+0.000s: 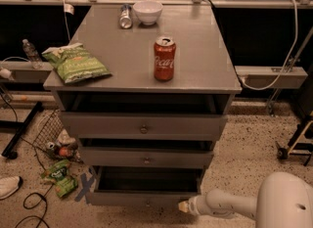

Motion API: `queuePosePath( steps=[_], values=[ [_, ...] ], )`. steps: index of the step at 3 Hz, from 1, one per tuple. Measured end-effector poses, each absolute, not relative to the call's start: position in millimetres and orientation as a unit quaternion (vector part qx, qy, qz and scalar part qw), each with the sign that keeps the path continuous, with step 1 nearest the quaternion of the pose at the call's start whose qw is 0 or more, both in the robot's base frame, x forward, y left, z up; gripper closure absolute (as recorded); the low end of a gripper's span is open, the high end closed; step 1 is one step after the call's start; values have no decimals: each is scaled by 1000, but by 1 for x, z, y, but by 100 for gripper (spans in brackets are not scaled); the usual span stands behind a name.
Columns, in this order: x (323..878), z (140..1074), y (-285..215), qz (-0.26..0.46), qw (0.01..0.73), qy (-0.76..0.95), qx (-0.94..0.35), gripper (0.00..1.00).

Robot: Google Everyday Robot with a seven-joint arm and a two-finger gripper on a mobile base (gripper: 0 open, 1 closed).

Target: Close bottom drawer

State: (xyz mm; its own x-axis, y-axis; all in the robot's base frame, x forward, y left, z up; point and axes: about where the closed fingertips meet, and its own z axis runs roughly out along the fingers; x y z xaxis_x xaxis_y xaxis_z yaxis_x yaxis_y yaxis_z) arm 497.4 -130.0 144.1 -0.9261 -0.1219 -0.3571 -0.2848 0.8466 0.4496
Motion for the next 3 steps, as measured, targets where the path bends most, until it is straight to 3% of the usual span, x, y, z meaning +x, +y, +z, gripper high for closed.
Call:
queuePosePath(
  steps=[3],
  values=[
    [553,154,-146,215,240,941,-102,100]
  ],
)
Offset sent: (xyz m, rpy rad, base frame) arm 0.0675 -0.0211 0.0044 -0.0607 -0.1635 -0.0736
